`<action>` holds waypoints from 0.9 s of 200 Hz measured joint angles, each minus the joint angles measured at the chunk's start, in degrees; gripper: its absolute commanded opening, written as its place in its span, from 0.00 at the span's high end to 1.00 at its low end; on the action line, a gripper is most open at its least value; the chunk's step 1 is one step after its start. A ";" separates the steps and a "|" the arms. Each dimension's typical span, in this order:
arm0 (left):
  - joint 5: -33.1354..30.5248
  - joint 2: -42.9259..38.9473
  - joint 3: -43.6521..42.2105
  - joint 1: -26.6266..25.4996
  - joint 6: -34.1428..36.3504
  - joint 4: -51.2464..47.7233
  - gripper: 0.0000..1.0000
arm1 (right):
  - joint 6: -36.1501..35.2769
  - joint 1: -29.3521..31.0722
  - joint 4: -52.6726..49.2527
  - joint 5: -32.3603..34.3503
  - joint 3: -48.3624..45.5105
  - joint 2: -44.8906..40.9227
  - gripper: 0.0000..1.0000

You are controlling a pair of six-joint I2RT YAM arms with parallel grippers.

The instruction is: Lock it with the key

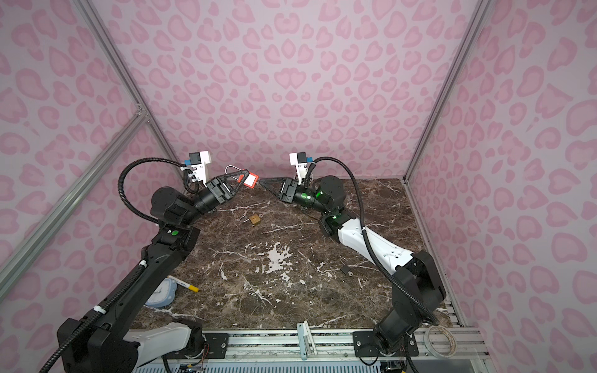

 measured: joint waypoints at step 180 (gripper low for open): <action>-0.02 -0.44 -0.15 0.07 0.00 -0.26 0.87 | -1.55 1.07 -1.09 -1.49 0.66 -0.59 0.70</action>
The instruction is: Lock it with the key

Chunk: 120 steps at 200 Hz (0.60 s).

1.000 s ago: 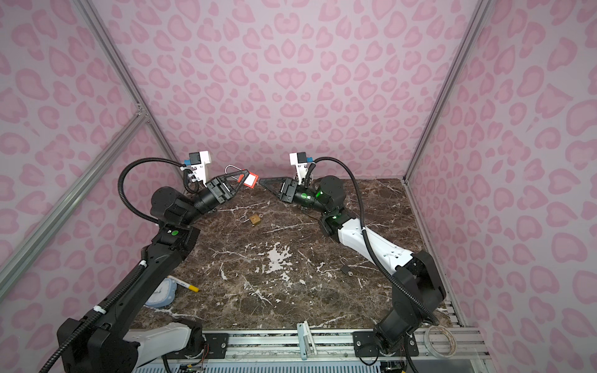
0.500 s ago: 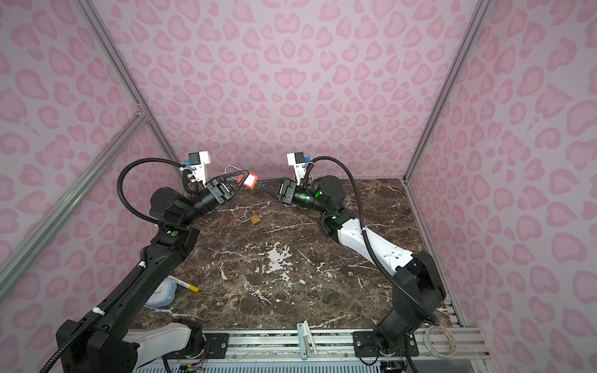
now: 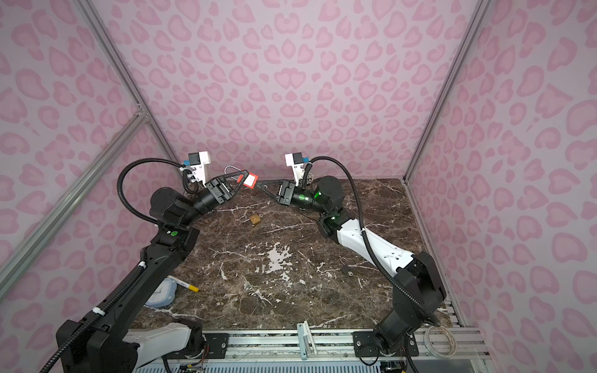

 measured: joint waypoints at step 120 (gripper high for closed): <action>-0.07 -0.15 -0.42 0.04 -0.02 -0.20 0.87 | -3.37 0.31 -4.09 -0.02 0.00 -0.24 0.75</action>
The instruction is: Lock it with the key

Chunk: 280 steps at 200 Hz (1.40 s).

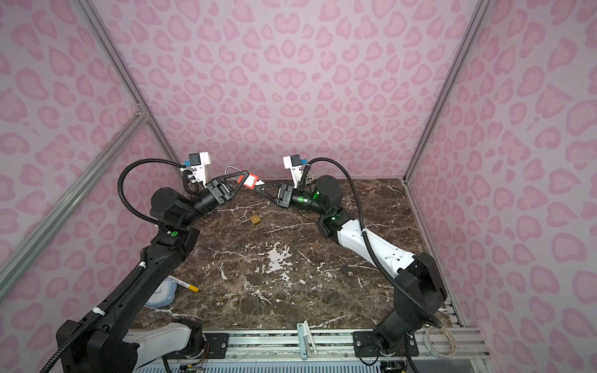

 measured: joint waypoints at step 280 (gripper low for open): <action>-0.13 -0.13 -0.11 0.04 0.00 -0.02 0.87 | 2.01 -0.90 4.68 0.44 -0.33 0.02 0.68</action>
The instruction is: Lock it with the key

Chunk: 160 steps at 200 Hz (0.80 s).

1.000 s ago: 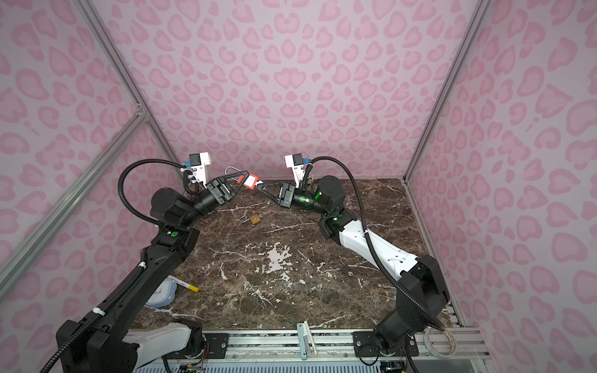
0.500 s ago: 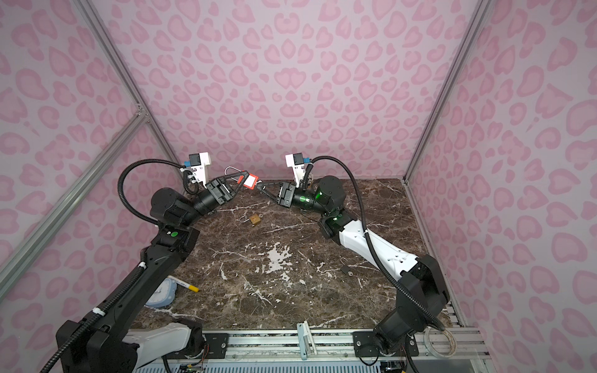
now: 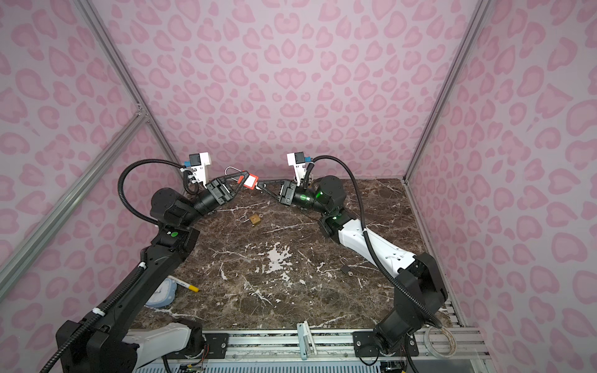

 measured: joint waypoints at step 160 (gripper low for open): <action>0.33 0.07 0.00 0.57 -1.55 -0.72 0.88 | 0.94 0.28 2.10 0.26 -0.85 -0.17 0.96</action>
